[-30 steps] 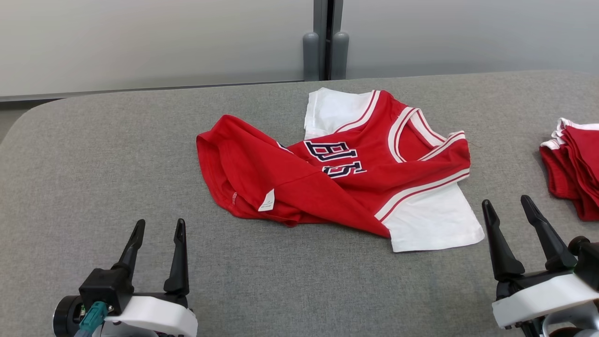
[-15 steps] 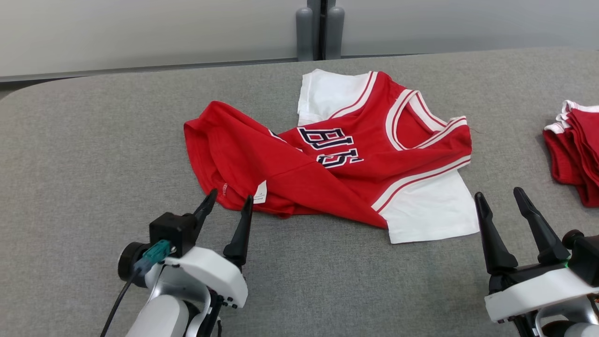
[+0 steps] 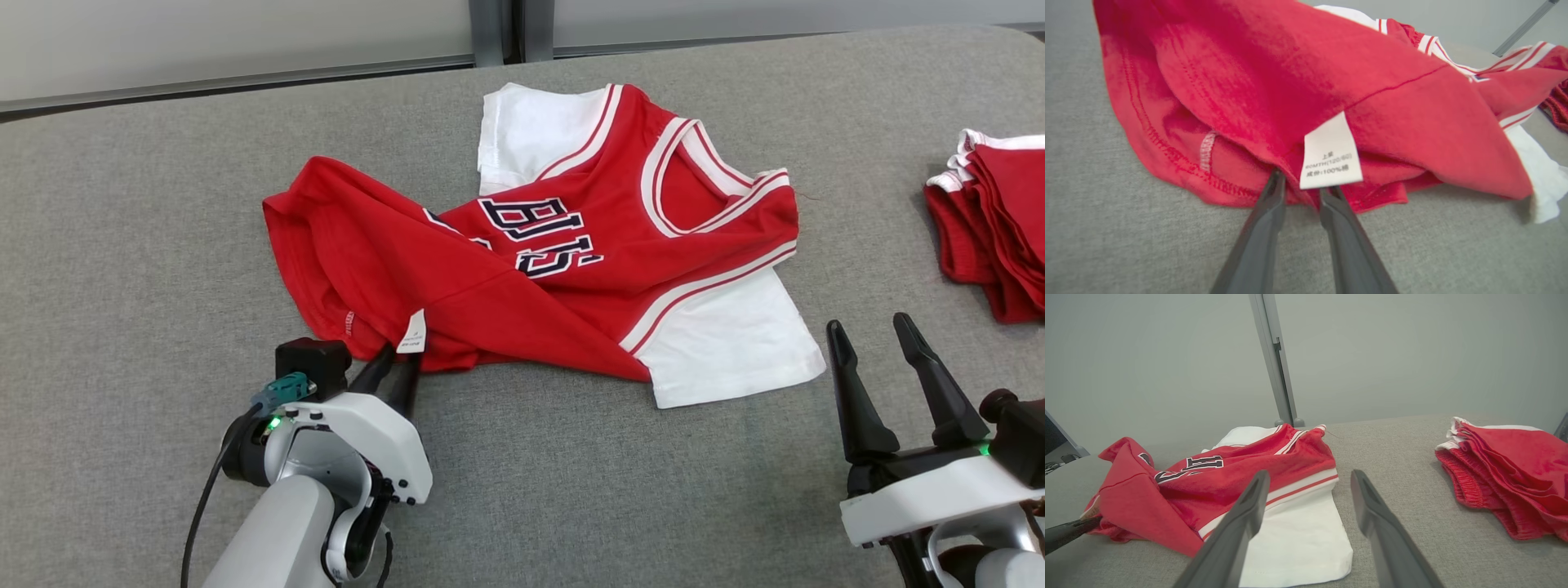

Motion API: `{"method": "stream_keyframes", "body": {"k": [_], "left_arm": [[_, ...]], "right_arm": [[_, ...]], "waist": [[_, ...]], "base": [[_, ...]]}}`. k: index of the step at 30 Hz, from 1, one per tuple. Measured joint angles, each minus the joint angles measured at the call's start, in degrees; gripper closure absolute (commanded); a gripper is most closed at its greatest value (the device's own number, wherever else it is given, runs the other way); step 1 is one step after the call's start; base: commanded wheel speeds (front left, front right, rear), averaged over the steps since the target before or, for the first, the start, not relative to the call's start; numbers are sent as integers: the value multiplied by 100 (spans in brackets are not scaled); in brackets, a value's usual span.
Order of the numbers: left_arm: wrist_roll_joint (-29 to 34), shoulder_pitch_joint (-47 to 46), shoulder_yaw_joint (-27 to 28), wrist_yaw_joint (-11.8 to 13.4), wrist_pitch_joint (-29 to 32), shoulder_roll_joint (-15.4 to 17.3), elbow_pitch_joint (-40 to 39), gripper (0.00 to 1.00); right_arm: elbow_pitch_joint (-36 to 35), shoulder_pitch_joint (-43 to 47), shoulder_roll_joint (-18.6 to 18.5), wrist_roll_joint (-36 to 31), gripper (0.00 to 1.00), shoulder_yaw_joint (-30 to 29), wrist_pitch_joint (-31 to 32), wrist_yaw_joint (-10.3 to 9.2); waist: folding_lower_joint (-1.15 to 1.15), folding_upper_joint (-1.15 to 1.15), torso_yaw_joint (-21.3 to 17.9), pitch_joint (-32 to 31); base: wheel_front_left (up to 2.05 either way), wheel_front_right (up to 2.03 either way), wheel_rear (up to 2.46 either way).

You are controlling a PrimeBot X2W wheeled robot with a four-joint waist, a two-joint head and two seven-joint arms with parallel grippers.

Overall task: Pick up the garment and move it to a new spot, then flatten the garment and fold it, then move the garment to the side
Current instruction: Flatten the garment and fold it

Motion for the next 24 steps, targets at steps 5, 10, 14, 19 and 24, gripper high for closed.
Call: {"method": "stream_keyframes", "body": {"k": [5, 10, 14, 19, 24], "left_arm": [[-9, -81, 14, -1, -176, -3, 157, 100], [38, -96, -14, 2, -278, 63, 73, 100], [121, -93, -75, 19, -372, 88, -190, 100], [180, -90, -103, 58, -470, 129, -515, 100], [220, -44, -102, 77, -558, 212, -740, 100]], "right_arm": [[58, -25, 11, 27, 0, -31, -18, 0], [271, -21, -11, 26, 0, -142, 7, 0], [686, -13, -88, 111, 0, -275, 21, 0], [1443, -267, -93, 282, 0, -231, -21, 0], [2182, -723, -100, 368, 0, -41, -191, 0]], "waist": [[0, 0, -10, 34], [0, 0, 16, 44], [0, 0, 92, 164], [0, 0, 218, 398], [0, 0, 330, 576]], "base": [[0, 0, 0], [0, 0, 0], [0, 0, 0], [0, 0, 0], [0, 0, 0]]}}
